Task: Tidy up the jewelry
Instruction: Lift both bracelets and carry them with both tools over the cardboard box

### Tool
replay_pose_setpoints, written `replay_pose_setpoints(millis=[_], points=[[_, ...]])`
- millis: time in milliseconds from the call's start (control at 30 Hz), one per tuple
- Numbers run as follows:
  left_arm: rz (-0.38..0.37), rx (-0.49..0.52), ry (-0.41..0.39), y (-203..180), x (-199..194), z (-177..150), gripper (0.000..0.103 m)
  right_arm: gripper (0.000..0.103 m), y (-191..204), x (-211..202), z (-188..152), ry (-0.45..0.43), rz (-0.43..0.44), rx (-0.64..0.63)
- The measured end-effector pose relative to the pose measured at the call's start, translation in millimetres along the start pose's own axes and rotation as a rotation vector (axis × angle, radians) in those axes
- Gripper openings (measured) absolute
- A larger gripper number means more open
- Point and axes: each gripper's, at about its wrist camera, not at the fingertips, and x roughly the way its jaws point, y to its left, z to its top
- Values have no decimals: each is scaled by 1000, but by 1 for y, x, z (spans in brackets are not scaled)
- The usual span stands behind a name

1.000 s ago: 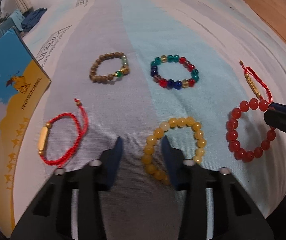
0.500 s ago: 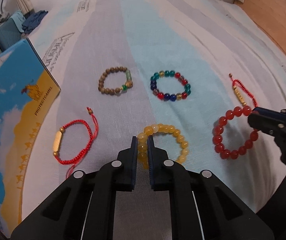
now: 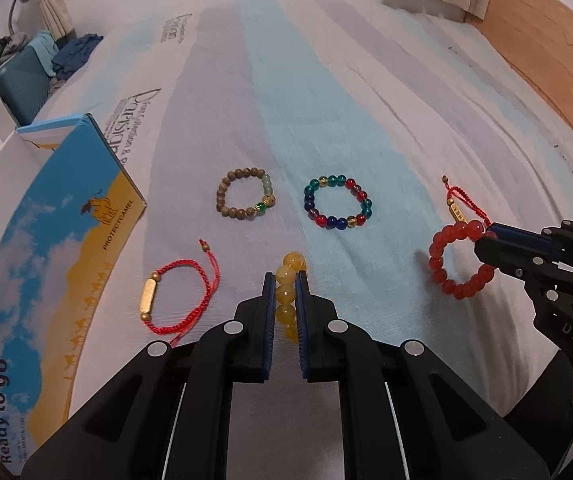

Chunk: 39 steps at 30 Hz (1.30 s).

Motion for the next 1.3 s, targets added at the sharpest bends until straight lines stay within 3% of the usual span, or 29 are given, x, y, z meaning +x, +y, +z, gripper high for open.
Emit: replay_pose_setpoints(millis=[733,1300], points=[[27,-21,-95,33,-65,17,9,13,35,-46,33,-95,11,-35],[75,-58,-140,75,-113,17,9,13,92,-71,66,-152,33,-118]])
